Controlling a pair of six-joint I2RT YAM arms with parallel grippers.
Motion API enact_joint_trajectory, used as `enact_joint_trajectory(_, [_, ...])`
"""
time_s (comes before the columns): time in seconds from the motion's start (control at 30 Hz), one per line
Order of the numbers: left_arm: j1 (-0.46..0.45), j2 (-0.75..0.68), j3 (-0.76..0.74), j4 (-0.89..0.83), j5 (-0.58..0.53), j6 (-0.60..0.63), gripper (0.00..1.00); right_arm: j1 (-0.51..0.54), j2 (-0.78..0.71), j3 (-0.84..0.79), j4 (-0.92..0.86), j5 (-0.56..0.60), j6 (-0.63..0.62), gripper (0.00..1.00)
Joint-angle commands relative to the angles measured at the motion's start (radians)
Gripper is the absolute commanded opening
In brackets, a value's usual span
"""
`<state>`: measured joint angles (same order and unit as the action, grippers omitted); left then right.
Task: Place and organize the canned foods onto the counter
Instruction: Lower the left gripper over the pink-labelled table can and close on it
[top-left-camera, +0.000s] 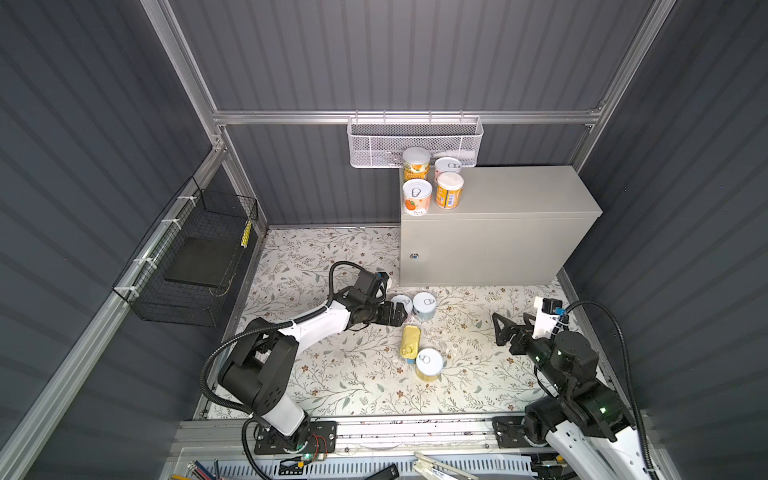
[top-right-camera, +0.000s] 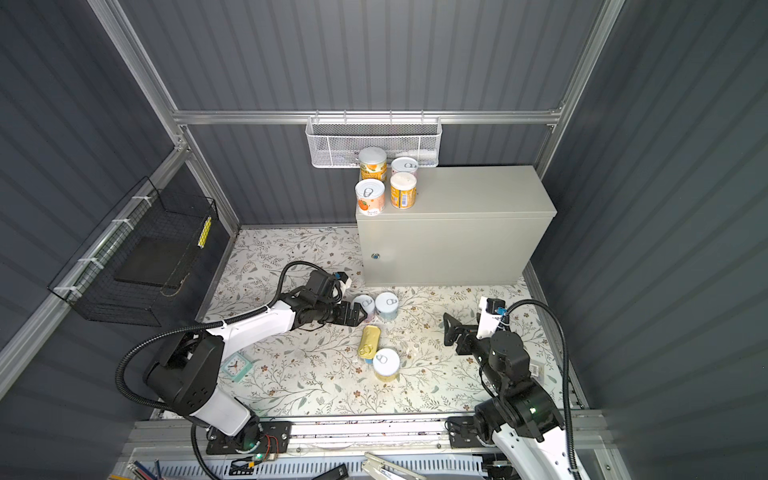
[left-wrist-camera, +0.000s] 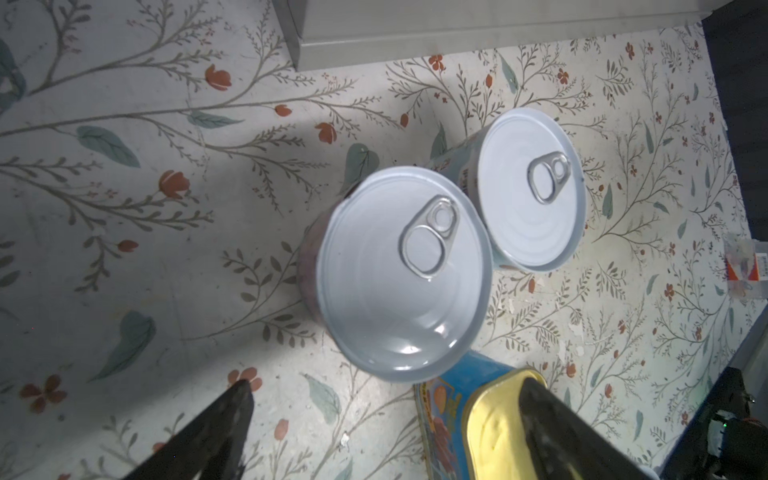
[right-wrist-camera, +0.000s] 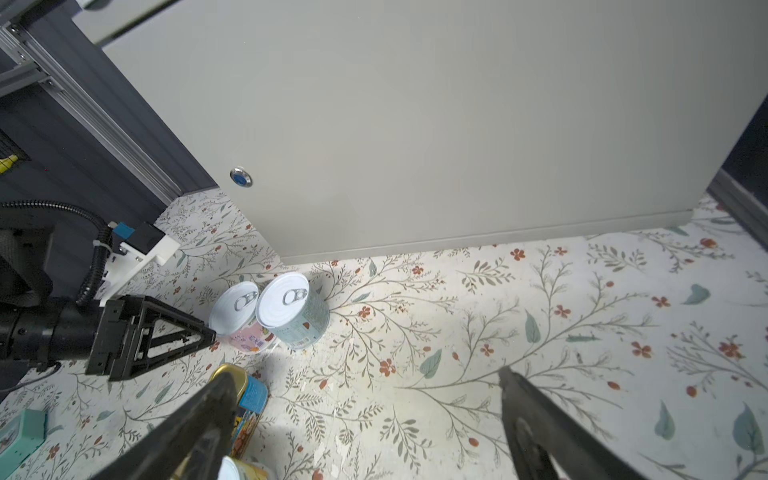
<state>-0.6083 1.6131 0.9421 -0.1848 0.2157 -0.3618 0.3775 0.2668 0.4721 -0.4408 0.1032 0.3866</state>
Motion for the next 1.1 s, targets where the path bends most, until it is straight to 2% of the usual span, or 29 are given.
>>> enact_joint_trajectory(0.0, [-0.005,0.034,0.034,0.026,-0.025,0.03,1.0,-0.003,-0.008,-0.018,-0.015,-0.018,0.046,0.99])
enact_joint_trajectory(0.27, [-0.016,0.108,0.061,0.08,-0.029,0.014,1.0,-0.004,-0.004,-0.03,-0.046,-0.019,0.043,0.99])
enact_joint_trajectory(0.57, [-0.033,0.199,0.143,0.05,-0.035,0.038,0.99,-0.003,-0.019,-0.053,-0.037,-0.026,0.059,0.99])
enact_joint_trajectory(0.73, [-0.052,0.219,0.176,0.025,-0.105,0.071,0.97,-0.003,-0.013,-0.058,-0.038,-0.033,0.068,0.99])
enact_joint_trajectory(1.07, [-0.054,0.275,0.249,-0.027,-0.109,0.127,0.78,-0.004,-0.012,-0.082,-0.061,-0.037,0.106,0.99])
